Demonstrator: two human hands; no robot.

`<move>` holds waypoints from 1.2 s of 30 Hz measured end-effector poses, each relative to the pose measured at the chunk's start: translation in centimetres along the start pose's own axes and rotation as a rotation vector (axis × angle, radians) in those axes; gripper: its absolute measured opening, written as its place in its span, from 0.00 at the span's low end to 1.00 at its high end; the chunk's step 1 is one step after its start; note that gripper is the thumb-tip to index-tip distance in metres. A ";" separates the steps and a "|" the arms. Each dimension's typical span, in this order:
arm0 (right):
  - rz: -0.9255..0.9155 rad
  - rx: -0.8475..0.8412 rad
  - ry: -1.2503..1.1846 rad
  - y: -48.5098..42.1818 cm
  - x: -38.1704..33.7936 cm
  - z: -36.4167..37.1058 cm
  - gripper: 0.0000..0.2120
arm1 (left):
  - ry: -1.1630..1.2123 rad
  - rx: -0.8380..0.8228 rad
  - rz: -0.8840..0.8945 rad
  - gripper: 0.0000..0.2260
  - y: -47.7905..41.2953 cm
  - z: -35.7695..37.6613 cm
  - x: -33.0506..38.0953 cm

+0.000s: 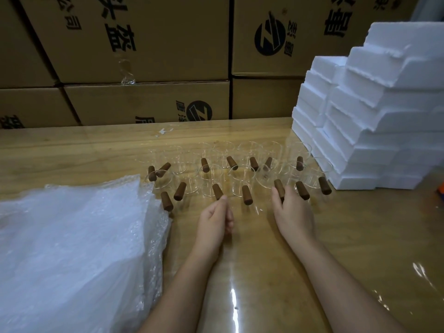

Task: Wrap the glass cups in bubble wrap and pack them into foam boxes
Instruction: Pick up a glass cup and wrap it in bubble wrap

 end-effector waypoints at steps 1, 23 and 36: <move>0.006 0.026 -0.070 0.0 0.1 -0.1 0.17 | 0.055 0.028 -0.032 0.23 -0.2 -0.1 0.1; -0.344 -0.032 -0.760 2.4 -1.9 0.4 0.17 | 0.330 -0.102 -0.121 0.31 -0.2 0.1 0.9; -0.047 -0.013 -0.969 1.8 -2.0 0.8 0.08 | 0.426 -0.221 -0.191 0.16 -0.4 -0.3 0.9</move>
Point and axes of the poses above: each hand's wrist, its own y-axis away from the middle knuckle, its own z-axis out of the palm, x = y × z, the point moved 1 cm from there along -y, towards the middle knuckle, and after that the axes turned 11 degrees about x, right-handed, at the moved point
